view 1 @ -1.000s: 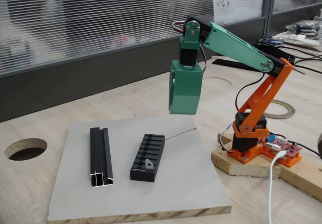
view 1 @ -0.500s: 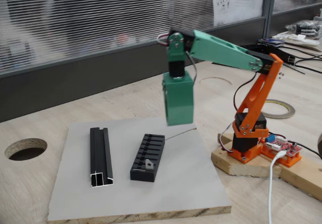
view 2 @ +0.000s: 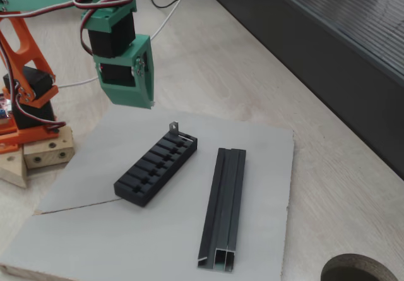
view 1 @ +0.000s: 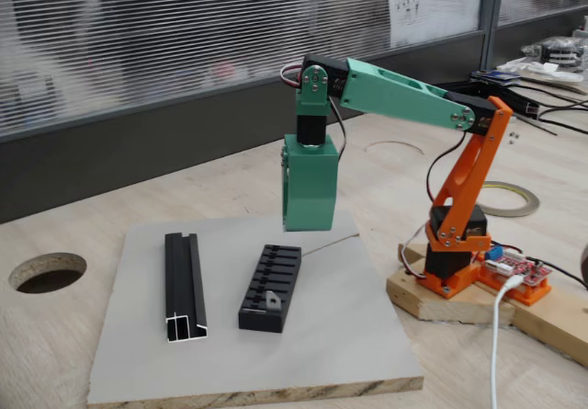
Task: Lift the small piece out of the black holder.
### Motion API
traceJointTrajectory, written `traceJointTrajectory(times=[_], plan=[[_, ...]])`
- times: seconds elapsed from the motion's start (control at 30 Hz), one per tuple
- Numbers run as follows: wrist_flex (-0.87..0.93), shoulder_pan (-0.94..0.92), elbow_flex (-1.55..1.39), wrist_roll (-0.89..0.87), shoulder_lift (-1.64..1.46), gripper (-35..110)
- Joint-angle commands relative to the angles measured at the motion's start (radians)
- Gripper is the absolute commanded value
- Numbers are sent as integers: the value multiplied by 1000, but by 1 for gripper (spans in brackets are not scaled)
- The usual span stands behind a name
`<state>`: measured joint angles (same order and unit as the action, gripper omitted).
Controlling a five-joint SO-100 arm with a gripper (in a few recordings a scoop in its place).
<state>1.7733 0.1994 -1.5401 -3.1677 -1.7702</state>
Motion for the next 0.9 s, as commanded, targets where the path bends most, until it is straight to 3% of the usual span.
traceJointTrajectory(times=[0.0, 0.73, 0.87], plan=[[0, 6, 14, -25, -25, 4], [15, 18, 12, -28, -26, 5], [15, 18, 12, -28, -26, 11]])
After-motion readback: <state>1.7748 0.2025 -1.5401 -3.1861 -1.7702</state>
